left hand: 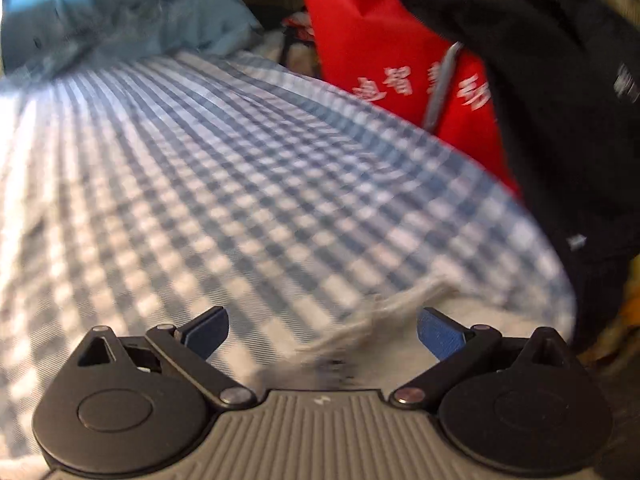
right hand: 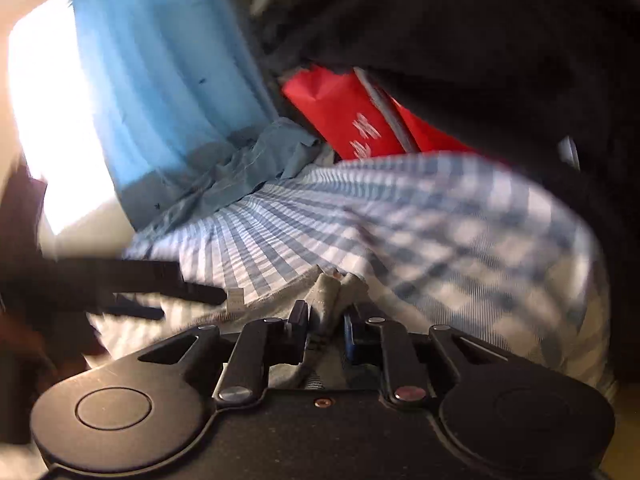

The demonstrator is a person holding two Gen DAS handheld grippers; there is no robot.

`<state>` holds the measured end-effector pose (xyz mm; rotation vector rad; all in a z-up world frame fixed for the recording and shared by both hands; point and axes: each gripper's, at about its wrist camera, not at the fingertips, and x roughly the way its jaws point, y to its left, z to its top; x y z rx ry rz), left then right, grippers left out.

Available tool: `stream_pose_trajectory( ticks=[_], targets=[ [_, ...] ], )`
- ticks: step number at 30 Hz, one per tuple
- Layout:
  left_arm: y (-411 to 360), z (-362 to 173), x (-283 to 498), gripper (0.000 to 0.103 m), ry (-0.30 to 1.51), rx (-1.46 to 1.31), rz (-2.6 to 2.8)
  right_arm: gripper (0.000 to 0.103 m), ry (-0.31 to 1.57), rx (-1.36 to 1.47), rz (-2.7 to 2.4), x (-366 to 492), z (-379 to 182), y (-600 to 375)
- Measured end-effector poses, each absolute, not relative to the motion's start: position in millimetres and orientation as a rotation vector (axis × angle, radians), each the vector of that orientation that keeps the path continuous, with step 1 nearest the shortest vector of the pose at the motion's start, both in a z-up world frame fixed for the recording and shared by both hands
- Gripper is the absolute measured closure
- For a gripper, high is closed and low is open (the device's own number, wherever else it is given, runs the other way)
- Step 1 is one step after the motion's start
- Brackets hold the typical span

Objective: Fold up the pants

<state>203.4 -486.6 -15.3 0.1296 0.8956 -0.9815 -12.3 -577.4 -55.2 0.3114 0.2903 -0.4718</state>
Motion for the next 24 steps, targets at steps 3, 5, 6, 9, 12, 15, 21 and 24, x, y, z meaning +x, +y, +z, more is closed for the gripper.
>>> stream_pose_trajectory(
  ticks=[3, 5, 6, 9, 12, 15, 21, 24],
  targets=[
    [-491, -8, 214, 0.000, 1.024, 0.044, -1.074, 0.088, 0.303, 0.101, -0.458, -6, -51, -552],
    [-497, -8, 218, 0.001, 1.105, -0.003, -1.108, 0.096, 0.319, -0.025, -0.443, 0, -50, -538],
    [-500, -8, 219, 0.002, 1.139, -0.024, -1.129, 0.098, 0.326, -0.072, -0.437, 3, -51, -532],
    [-512, -14, 220, 0.009, 1.235, -0.051, -1.187, 0.101, 0.340, -0.158, -0.413, 7, -53, -522],
    [-522, -21, 219, 0.015, 1.302, -0.041, -1.163, 0.101, 0.350, -0.201, -0.411, 11, -53, -518],
    [-532, -27, 218, 0.019, 1.338, -0.041, -1.150, 0.101, 0.355, -0.223, -0.411, 12, -52, -516],
    [-553, -29, 216, 0.020, 1.342, -0.035, -1.125, 0.101, 0.375, -0.253, -0.401, 12, -53, -514],
    [-564, -29, 216, 0.040, 1.334, 0.004, -1.078, 0.101, 0.382, -0.256, -0.400, 12, -54, -514]
  ],
)
